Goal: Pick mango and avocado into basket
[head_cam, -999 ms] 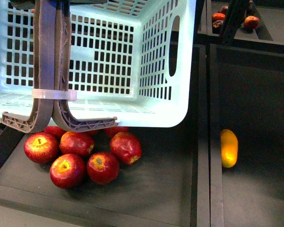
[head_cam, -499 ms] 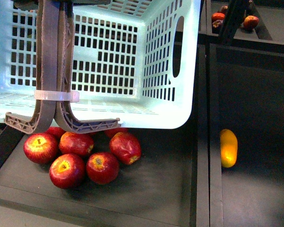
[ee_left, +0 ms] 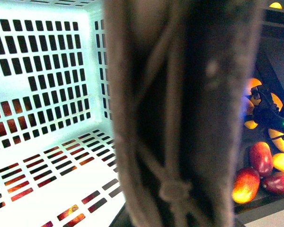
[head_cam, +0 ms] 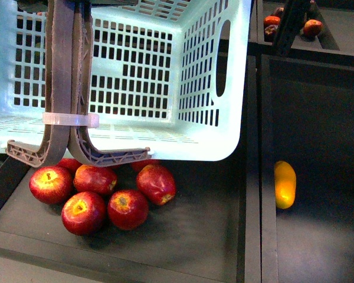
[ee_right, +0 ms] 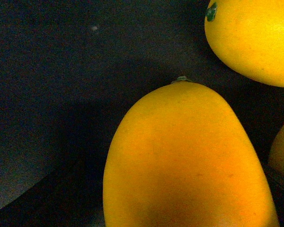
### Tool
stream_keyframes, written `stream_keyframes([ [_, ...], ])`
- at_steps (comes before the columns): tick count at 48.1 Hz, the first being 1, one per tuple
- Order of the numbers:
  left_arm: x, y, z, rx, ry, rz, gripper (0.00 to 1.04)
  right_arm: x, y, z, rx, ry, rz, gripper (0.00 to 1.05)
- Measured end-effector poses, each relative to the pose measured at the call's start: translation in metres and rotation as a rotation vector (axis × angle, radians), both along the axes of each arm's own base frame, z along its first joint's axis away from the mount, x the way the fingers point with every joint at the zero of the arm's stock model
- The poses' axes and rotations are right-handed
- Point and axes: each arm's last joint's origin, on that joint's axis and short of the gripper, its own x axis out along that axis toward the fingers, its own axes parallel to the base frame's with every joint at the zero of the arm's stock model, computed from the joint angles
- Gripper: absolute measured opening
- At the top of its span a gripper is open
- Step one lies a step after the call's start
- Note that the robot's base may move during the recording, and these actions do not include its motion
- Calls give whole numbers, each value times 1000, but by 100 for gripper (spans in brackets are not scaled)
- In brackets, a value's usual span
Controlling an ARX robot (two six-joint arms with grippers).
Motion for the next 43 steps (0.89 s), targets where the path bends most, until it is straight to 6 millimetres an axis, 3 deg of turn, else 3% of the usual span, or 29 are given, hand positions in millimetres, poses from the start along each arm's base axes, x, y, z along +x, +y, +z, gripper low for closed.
stream_keyframes([
  [15, 0, 0, 0, 0, 0, 1, 5, -4, -4, 1, -7, -12, -19, 66],
  [25, 0, 0, 0, 0, 0, 1, 5, -18, -3, 14, 33, -48, -55, 66],
  [34, 0, 0, 0, 0, 0, 1, 5, -29, 3, 52, 93, -138, -61, 66],
  [40, 0, 0, 0, 0, 0, 0, 5, -35, 11, 93, 138, -216, -44, 66],
  [43, 0, 0, 0, 0, 0, 0, 5, -40, 21, 127, 177, -275, -24, 66],
])
